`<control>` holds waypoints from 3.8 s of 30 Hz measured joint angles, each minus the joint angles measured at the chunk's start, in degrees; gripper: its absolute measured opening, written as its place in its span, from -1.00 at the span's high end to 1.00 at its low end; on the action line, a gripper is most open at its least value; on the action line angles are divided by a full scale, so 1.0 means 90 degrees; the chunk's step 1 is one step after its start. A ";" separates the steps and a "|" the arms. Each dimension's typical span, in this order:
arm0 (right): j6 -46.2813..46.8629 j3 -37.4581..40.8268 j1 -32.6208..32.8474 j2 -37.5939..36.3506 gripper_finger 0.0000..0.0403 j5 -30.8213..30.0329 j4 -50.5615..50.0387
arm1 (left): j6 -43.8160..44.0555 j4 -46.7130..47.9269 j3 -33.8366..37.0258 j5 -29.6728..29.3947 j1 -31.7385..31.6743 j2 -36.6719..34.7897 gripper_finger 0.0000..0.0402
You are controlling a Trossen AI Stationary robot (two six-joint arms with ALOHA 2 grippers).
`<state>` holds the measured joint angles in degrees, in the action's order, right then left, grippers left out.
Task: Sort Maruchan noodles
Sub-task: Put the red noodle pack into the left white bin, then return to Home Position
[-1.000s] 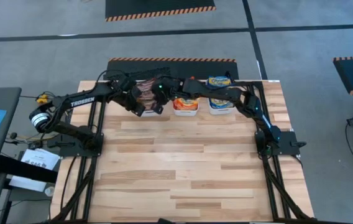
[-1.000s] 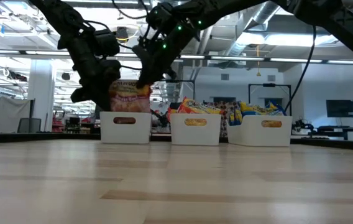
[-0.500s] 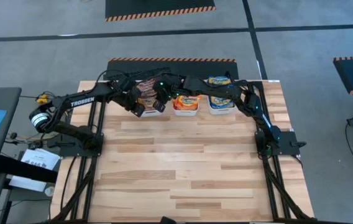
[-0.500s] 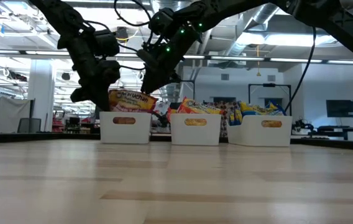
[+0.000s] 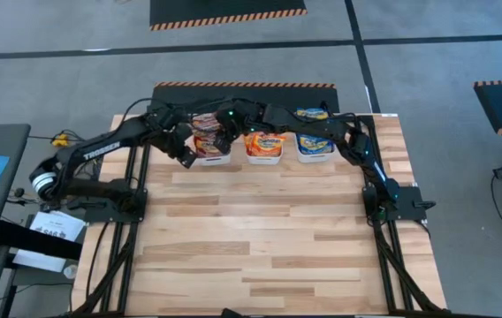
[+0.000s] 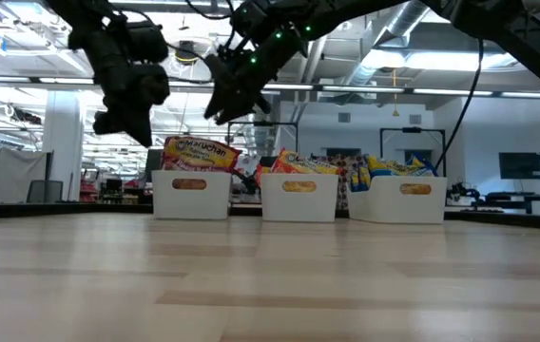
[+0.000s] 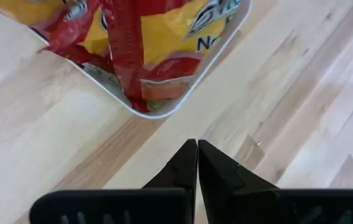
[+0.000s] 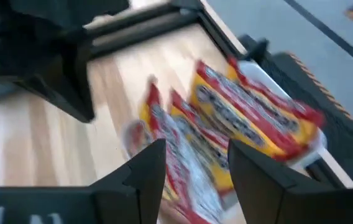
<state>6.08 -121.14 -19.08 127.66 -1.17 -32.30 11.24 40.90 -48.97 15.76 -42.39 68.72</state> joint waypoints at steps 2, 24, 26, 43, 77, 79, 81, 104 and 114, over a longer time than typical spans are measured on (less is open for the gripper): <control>0.0032 0.0000 0.0027 0.0018 0.02 0.0127 0.0238 | 0.0051 0.0014 -0.0001 -0.0004 0.0000 -0.0200 1.00; 0.0642 0.0004 0.0151 0.0954 0.07 0.0458 0.0870 | 0.0113 -0.0014 -0.0010 -0.1239 -0.0010 -0.3003 1.00; 0.0632 0.0004 0.0160 0.0957 0.07 0.0457 0.1007 | 0.0108 0.0078 -0.0010 -0.1253 -0.0010 -0.3018 1.00; 0.0847 0.0002 0.0114 0.0489 0.08 0.0469 0.1301 | -0.0077 0.0258 -0.0007 -0.1300 -0.0007 -0.3118 1.00; 0.1441 -0.0541 0.0247 0.0889 0.24 0.0984 0.1240 | -0.0225 0.0622 -0.0005 -0.1133 -0.0005 -0.3575 1.00; 0.1441 -0.0759 0.0252 0.0889 0.24 0.0986 0.1049 | -0.0227 0.0720 -0.0002 -0.1130 -0.0005 -0.3607 1.00; 0.1442 -0.1087 0.0251 0.0899 0.24 0.1057 0.0789 | -0.0347 0.0775 0.0000 -0.1116 -0.0005 -0.3698 1.00; 0.0552 -0.1399 0.0341 -0.1318 0.32 0.0836 -0.0071 | 0.0382 -0.1457 0.2285 0.0892 -0.0007 -0.7641 1.00; 0.0502 -0.1392 0.0228 -0.1706 0.32 0.0789 -0.0719 | 0.0592 -0.2654 0.3229 0.1055 0.0005 -0.7611 1.00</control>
<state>10.60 -133.67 -17.03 112.30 5.92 -38.77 16.56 17.01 -19.91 25.26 -42.35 0.22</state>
